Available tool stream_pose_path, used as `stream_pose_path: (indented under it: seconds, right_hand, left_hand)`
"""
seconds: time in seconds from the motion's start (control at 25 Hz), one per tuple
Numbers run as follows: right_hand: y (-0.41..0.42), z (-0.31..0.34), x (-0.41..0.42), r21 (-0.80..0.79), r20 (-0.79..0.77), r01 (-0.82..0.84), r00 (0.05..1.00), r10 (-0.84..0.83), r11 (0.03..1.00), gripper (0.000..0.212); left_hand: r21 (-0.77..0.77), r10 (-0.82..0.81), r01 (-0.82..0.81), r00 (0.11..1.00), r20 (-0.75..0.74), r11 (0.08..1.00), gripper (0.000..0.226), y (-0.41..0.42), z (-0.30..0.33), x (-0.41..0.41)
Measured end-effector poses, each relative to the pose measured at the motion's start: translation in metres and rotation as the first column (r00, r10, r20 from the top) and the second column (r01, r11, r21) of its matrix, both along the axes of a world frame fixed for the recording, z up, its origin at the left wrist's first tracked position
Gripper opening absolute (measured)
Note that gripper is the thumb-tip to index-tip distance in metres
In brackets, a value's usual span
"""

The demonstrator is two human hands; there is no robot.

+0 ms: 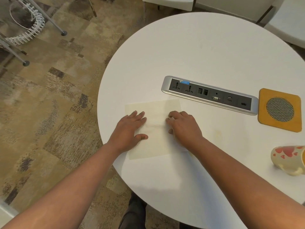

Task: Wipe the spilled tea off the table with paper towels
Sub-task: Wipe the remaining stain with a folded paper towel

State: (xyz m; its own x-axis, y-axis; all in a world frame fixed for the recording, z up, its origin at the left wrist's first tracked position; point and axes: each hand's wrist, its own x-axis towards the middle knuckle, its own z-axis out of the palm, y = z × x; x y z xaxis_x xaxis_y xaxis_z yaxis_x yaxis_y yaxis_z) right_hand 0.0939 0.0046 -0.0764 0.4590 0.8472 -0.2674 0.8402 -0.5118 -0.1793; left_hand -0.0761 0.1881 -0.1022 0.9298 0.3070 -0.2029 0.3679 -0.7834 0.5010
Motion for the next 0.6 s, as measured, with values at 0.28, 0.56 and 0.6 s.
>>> stream_pose_path:
  seconds: [0.28,0.56,0.6]
  right_hand:
    - [-0.010,0.012,0.001,0.217,-0.144,0.083,0.988,-0.052,0.973,0.013]
    - [-0.028,0.057,0.031,0.312,-0.133,0.146,0.985,-0.108,0.939,0.032]
    - [-0.031,0.060,0.040,0.365,-0.066,0.132,0.991,-0.116,0.922,0.032]
  left_hand:
    - [-0.060,0.170,-0.160,0.948,0.269,0.985,0.010,-0.001,0.019,0.001]
    - [0.111,-0.015,-0.015,0.964,0.266,0.994,0.017,-0.002,0.072,0.033]
    - [0.159,-0.053,0.007,0.957,0.285,0.987,0.015,-0.007,0.075,0.042]
